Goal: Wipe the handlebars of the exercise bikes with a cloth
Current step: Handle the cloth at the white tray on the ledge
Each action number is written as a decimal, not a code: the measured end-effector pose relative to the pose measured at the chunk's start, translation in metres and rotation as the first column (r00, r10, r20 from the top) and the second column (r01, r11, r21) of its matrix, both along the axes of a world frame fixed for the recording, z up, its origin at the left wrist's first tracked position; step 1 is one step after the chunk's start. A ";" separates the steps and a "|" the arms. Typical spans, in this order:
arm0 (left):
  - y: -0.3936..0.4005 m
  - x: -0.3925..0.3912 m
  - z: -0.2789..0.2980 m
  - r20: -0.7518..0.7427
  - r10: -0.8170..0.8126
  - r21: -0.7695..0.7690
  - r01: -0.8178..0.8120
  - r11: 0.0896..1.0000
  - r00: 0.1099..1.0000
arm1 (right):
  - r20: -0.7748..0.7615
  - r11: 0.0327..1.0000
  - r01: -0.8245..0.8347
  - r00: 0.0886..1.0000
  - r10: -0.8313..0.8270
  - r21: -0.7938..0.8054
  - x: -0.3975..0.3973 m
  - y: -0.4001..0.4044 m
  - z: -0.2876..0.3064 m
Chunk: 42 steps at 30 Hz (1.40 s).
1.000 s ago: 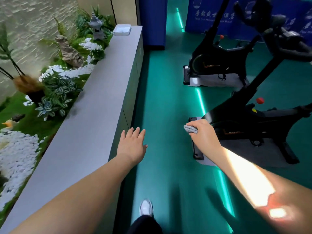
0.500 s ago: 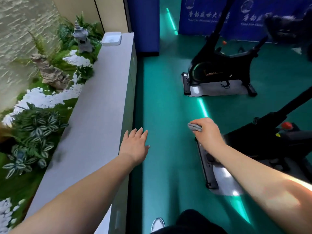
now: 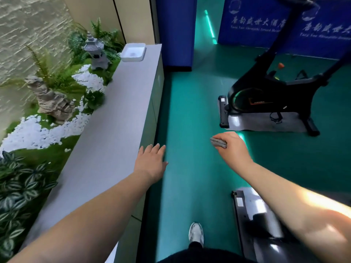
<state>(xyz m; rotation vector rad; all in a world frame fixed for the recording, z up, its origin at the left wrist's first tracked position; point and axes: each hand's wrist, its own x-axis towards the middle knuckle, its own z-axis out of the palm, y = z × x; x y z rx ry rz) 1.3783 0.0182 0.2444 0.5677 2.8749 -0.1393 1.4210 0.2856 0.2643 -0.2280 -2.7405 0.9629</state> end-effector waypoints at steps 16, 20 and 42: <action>0.060 -0.288 0.004 -0.029 0.068 0.017 -0.068 0.998 0.997 | 0.041 0.995 -0.091 0.995 0.089 0.037 -0.313 0.076 -0.005; 0.075 -0.380 0.006 -0.039 0.049 0.023 -0.048 0.999 0.998 | 0.036 0.996 -0.074 0.997 0.072 0.048 -0.393 0.091 0.002; 0.185 -0.758 0.001 0.002 0.227 0.048 -0.227 0.973 0.974 | 0.038 0.981 -0.195 0.980 0.195 -0.009 -0.817 0.206 0.010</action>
